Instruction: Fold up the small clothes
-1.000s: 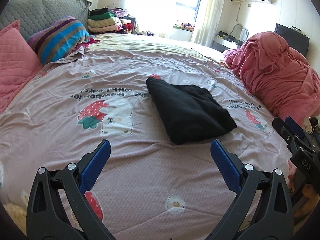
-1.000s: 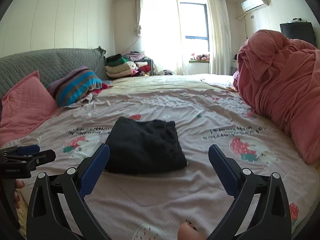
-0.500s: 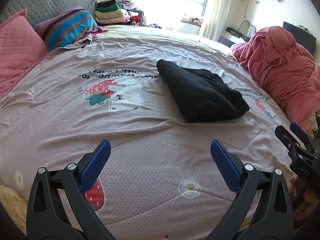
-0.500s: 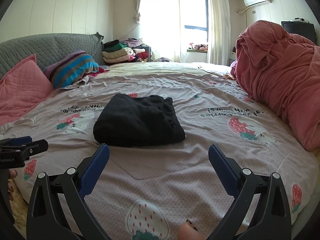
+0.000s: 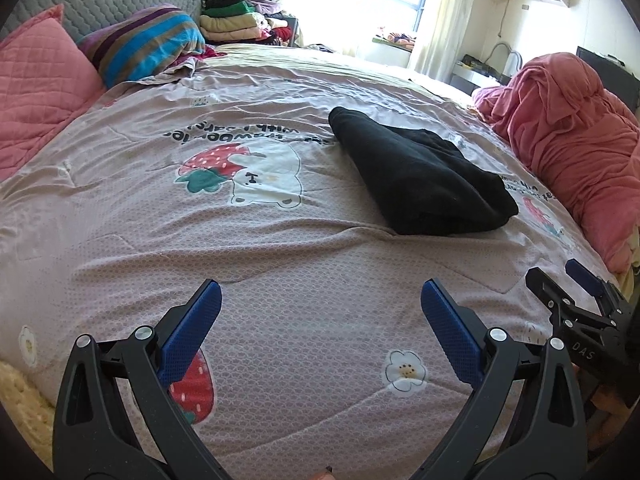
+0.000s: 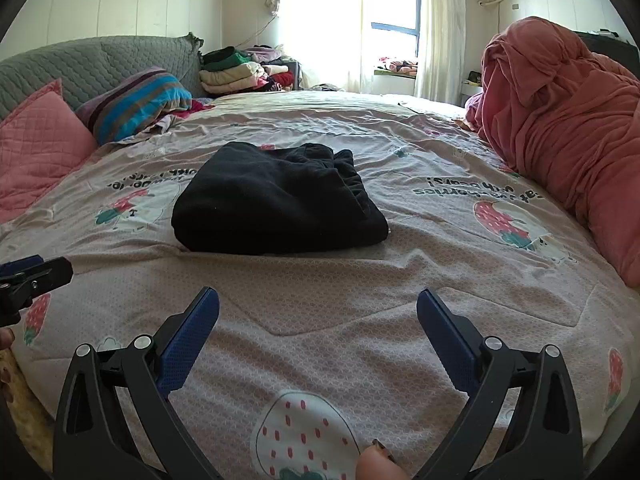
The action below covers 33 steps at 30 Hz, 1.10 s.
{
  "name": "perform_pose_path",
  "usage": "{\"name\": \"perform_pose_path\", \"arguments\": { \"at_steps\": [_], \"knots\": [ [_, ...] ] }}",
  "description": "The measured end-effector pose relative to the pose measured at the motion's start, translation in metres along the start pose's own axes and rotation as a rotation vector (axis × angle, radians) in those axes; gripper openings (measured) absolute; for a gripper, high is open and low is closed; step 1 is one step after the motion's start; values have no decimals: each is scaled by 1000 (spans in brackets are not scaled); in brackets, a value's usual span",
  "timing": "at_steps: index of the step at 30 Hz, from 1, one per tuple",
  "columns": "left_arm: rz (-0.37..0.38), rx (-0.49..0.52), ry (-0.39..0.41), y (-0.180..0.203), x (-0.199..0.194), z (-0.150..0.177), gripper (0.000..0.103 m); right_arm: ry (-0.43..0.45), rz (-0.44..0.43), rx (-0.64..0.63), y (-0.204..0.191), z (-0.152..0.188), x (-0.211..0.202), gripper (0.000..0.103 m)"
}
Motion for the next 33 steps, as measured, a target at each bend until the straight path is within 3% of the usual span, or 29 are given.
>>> {"name": "perform_pose_path", "arguments": {
  "at_steps": [33],
  "knots": [
    [-48, 0, -13, -4, 0, 3, 94, -7, -2, 13, 4, 0, -2, 98]
  ]
}}
Point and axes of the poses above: each gripper's, at about its wrist camera, not at the fingertips, and x roughly the way its jaws point, y to its right, z to its underside, the point moved 7 cm from there along x, roughly the way its jaws point, and after that the axes turned 2 degrees about -x, right-handed, at the moved point
